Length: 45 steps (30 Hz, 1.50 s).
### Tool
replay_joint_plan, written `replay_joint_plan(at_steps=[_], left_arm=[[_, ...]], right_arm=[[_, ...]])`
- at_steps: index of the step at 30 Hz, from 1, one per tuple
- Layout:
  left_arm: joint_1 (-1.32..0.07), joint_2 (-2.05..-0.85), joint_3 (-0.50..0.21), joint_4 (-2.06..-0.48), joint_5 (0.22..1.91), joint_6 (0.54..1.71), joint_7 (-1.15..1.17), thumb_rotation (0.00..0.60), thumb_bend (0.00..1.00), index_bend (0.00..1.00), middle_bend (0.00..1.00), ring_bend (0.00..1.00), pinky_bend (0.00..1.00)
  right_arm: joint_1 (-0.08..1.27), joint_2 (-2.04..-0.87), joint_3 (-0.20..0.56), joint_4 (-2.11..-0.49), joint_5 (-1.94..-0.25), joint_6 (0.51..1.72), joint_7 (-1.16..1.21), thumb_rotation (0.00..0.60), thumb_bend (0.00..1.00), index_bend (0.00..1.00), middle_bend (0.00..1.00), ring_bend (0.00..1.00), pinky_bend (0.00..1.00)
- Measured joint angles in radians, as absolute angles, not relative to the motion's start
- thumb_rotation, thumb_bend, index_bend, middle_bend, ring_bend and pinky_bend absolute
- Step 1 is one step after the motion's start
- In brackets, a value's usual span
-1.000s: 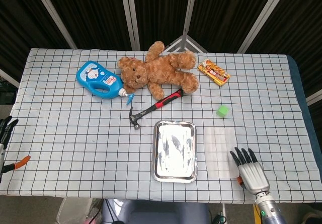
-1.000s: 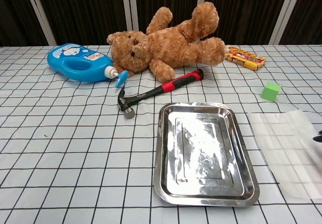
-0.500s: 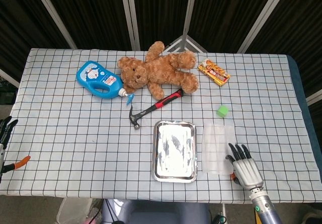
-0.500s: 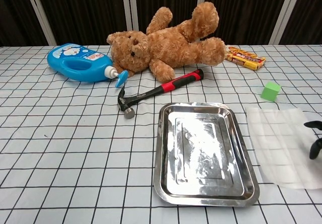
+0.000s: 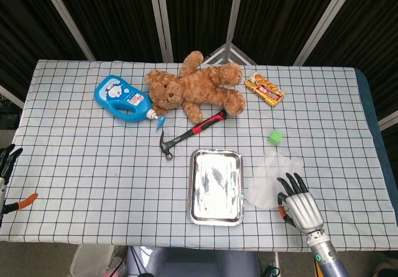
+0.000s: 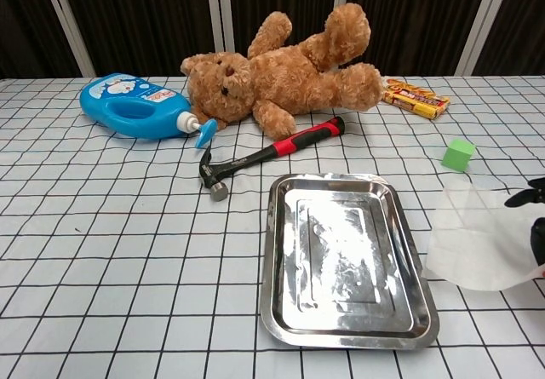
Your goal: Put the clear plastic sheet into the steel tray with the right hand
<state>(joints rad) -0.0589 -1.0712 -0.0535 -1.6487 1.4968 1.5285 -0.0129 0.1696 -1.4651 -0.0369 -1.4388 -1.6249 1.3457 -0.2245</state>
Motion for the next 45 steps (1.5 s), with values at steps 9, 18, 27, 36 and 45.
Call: replay_joint_plan(at_steps=[9,18,27,36,45], left_arm=[[-0.058,-1.072,-0.054,-1.645,1.498,1.531,-0.015,0.600,0.00,0.00,0.00,0.00,0.00],[-0.058,-1.073,-0.054,-1.635,1.497,1.530,-0.015,0.600,0.00,0.00,0.00,0.00,0.00],[-0.060,-1.073,-0.055,-1.628,1.494,1.526,-0.023,0.600,0.00,0.00,0.00,0.00,0.00],[-0.059,-1.074,-0.053,-1.626,1.495,1.526,-0.021,0.600,0.00,0.00,0.00,0.00,0.00],[-0.060,-1.076,-0.053,-1.625,1.490,1.522,-0.017,0.600,0.00,0.00,0.00,0.00,0.00]], right_arm=[[0.228,-1.435,-0.002,-1.517,-1.749,1.417,-0.122,0.600,0.55,0.72,0.18,0.00,0.00],[0.318,-1.408,0.068,-1.739,-1.801,1.398,-0.147,0.600,0.55,0.72,0.18,0.00,0.00],[0.348,-1.455,0.047,-1.895,-1.811,1.355,-0.186,0.600,0.55,0.72,0.18,0.00,0.00],[0.323,-1.470,-0.052,-1.722,-1.784,1.317,-0.107,0.600,0.55,0.72,0.18,0.00,0.00],[0.338,-1.457,-0.077,-1.598,-1.736,1.244,-0.030,0.600,0.55,0.73,0.18,0.00,0.00]])
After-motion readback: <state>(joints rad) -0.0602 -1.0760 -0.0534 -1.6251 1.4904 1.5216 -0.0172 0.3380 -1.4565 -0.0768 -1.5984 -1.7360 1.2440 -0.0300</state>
